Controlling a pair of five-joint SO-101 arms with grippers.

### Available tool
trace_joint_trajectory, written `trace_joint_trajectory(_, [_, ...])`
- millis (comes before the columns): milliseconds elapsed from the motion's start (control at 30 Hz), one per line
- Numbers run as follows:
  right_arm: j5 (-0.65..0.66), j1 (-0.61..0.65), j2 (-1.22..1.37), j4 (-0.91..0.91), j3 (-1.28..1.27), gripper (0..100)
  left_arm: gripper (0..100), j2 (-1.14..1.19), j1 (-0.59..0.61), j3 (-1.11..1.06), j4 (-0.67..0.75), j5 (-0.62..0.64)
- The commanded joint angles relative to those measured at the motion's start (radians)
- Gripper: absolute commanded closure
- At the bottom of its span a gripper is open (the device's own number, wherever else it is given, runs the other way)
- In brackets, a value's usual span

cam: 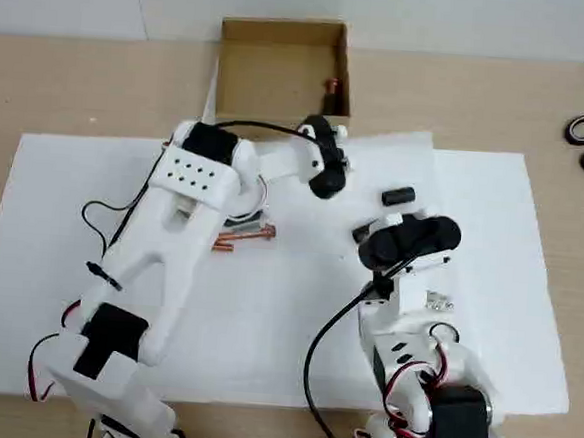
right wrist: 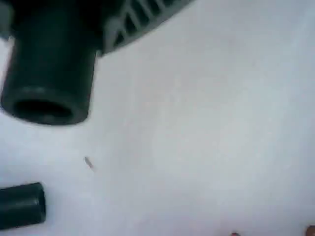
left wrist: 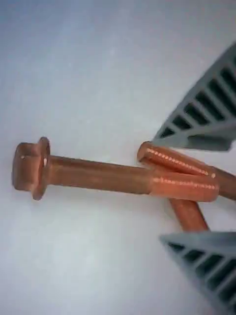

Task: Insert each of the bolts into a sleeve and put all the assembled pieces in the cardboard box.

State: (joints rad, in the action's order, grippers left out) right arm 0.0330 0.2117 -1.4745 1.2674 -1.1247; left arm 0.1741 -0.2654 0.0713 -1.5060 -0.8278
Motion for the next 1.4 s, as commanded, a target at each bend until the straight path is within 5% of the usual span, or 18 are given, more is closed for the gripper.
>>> trace_joint_trajectory(0, [0.005,-0.008,-0.013,-0.024,0.005,99.4,89,0.031,-0.006,0.031,-0.008,0.002])
trace_joint_trajectory(1367, [0.005,-0.008,-0.013,-0.019,0.005,99.5,89,0.308,-0.028,0.05,0.178,0.003])
